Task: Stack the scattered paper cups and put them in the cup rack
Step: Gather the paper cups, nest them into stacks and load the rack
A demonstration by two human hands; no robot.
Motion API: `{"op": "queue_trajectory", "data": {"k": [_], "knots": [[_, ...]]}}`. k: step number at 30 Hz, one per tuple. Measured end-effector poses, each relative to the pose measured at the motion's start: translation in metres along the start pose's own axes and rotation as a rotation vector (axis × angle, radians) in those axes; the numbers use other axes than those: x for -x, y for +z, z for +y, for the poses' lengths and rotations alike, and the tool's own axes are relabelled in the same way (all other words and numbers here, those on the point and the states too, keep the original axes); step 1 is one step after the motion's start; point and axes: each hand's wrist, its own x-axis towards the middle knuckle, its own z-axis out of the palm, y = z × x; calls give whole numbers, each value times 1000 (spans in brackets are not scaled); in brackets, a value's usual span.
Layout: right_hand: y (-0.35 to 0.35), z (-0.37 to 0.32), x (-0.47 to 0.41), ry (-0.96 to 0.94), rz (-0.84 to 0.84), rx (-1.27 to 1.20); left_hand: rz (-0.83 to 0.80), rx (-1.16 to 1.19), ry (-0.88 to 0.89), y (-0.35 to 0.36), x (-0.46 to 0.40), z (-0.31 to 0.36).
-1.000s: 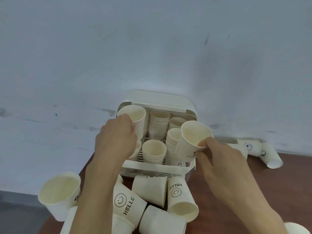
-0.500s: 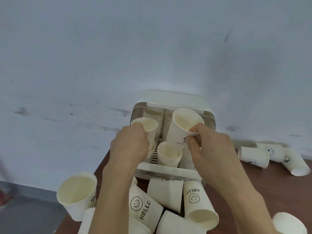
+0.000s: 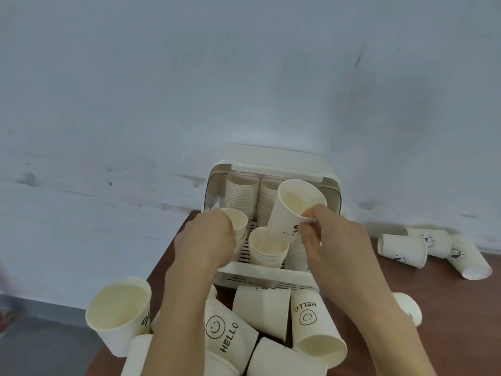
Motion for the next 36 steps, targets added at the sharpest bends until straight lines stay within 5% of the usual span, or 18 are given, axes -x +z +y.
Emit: {"op": "queue_trajectory", "data": {"k": [9,36], "knots": [[14,2,-3,-46,-28,-19,-122,-63,-12,2,3,0],[69,16,2,-117,-341,271,111,77,151,-12,15,22]]}}
